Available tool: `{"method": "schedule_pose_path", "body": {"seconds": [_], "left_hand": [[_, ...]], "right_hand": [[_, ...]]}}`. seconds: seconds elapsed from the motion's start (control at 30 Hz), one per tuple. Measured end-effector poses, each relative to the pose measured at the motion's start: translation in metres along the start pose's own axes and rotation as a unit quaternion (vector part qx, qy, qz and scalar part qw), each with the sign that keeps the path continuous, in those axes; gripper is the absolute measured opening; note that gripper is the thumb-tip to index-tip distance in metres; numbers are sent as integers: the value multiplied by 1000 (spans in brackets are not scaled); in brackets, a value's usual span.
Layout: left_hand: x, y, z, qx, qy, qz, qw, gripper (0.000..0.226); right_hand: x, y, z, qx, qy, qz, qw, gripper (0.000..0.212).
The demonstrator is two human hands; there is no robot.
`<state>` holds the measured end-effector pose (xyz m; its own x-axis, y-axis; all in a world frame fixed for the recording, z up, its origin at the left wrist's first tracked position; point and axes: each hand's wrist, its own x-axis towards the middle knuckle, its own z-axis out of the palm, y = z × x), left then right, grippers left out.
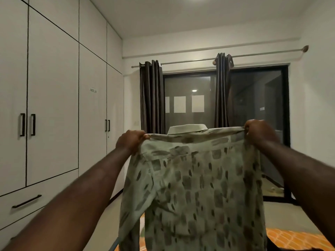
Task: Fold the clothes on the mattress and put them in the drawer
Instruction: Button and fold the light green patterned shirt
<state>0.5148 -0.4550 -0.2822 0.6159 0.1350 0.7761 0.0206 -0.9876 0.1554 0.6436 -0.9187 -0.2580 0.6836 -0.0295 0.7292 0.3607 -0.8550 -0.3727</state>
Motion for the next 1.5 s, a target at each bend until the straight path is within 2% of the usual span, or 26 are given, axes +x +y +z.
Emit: {"method": "schedule_pose_path", "body": {"seconds": [0.13,0.23,0.37,0.43,0.5,0.6,0.63,0.7,0.73,0.8,0.9,0.97,1.03,1.1,1.13,1.17,1.23,1.27,1.3,1.33,1.4,1.5], "left_hand": [[9,7,10,-56,23,-108,992,31],[10,21,19,-100,64,-196,973,37],[10,24,39,-248,78,-286,922,40],[6,20,51,-317,83,-313,892,37],[1,22,57,-302,85,-304,899,31],[-5,26,55,-241,88,-231,939,30],[-6,25,52,-218,73,-202,952,36],[-6,21,50,-226,-9,-176,958,47],[-5,19,49,-265,-69,-176,945,49],[-5,18,44,-369,-193,-190,889,48],[-5,15,38,-426,-357,-180,811,35],[-3,14,35,-427,-426,-143,784,23],[-3,14,31,-419,-453,-112,779,22],[-2,13,32,-414,-442,-110,788,27],[-3,13,35,-404,-419,-115,805,28],[-3,15,38,-379,-382,-117,835,26],[-3,14,47,-255,-249,-103,928,25],[-2,13,52,-173,-172,-92,965,28],[-2,12,56,-114,-106,-93,983,31],[-1,8,60,-96,-60,-112,987,33],[-1,-2,66,-114,-5,-156,981,29],[0,-10,73,-136,30,-211,967,21]], "right_hand": [[-1,-22,0,28,11,13,999,18],[-1,-33,3,65,-4,33,997,21],[-5,-37,5,83,-52,42,994,14],[-8,-36,7,78,-47,50,995,16],[-10,-33,9,66,-33,63,995,15],[-11,-24,11,28,-1,78,997,14],[-12,-20,12,7,1,84,996,10],[-13,-16,12,-20,-7,102,995,3],[-13,-13,13,-30,-13,114,993,3],[-11,-7,16,-48,-21,138,989,5],[-10,0,25,-76,-19,150,986,10],[-8,7,34,-76,-19,148,986,11],[-8,12,42,-67,-23,146,987,10],[-3,19,51,-39,-32,163,985,12],[-2,21,55,-24,-45,179,982,17],[-2,22,57,-5,-62,199,978,22],[-7,16,55,76,-98,254,959,29],[-8,15,55,147,-123,287,939,29],[-9,12,54,230,-152,318,907,24],[-11,10,52,301,-181,338,873,17],[-13,5,47,361,-235,349,833,5],[-19,-3,42,392,-268,334,814,6]]}}
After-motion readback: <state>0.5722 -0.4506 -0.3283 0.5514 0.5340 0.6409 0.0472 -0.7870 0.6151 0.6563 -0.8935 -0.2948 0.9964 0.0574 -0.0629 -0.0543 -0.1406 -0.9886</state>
